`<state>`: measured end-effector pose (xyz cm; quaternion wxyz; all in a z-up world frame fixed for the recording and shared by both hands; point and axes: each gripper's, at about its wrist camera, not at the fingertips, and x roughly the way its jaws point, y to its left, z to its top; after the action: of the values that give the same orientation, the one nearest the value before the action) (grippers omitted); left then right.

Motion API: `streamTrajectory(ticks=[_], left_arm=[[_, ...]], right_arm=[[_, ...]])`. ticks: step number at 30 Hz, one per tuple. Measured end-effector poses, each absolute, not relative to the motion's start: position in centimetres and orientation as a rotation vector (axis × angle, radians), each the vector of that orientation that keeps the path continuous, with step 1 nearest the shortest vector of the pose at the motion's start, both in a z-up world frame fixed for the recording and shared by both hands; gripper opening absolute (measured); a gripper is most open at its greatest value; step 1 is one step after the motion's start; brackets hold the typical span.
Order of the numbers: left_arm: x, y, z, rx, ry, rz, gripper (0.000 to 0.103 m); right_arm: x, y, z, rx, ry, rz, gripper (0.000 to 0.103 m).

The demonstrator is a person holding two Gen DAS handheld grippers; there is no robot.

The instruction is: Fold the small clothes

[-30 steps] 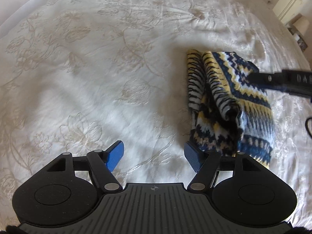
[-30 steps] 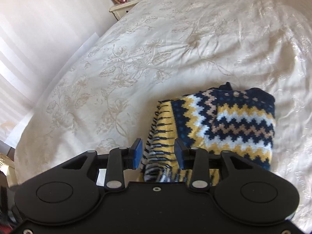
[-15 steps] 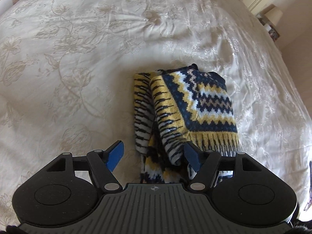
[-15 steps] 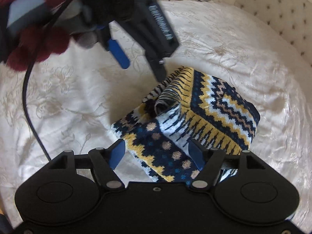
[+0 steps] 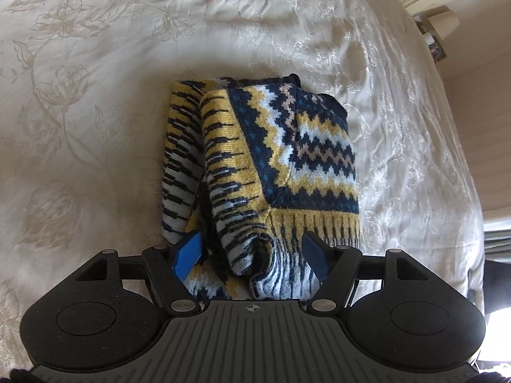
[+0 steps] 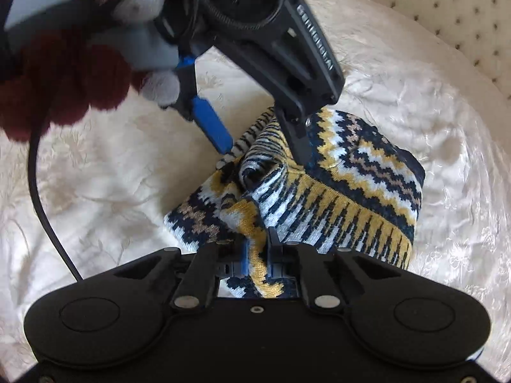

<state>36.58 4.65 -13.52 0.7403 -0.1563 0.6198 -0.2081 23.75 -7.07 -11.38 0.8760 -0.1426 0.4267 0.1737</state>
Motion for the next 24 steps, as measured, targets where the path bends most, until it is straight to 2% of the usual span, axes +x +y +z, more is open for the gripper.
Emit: streamTrajectory(ticks=[6, 8, 9, 10, 17, 23, 24], left_arm=[[38.5, 3.4, -14.6, -0.340, 1.342, -0.448, 0.065], [38.9, 2.9, -14.5, -0.300, 1.310, -0.452, 0.048], [38.9, 2.7, -14.4, -0.269, 1.296, -0.452, 0.024], [38.9, 2.5, -14.3, -0.240, 1.278, -0.458, 0.011], [37.6, 3.6, -10.7, -0.125, 1.109, -0.522, 0.010], [38.7, 5.8, -14.8, -0.129, 1.221, -0.402, 0.011], [38.7, 5.8, -15.4, -0.120, 1.225, -0.398, 0.012]], right_arm=[[23.3, -7.7, -10.5, -0.218, 0.880, 0.374, 0.016], [23.5, -7.6, -10.7, -0.203, 0.885, 0.371, 0.016], [23.5, -7.6, -10.8, -0.195, 0.887, 0.370, 0.016], [23.6, -7.6, -10.8, -0.188, 0.889, 0.368, 0.016], [23.7, -7.2, -9.4, -0.149, 0.849, 0.383, 0.017], [26.2, -3.8, -13.2, -0.199, 0.959, 0.471, 0.018], [26.5, -3.2, -14.1, -0.217, 0.981, 0.487, 0.024]])
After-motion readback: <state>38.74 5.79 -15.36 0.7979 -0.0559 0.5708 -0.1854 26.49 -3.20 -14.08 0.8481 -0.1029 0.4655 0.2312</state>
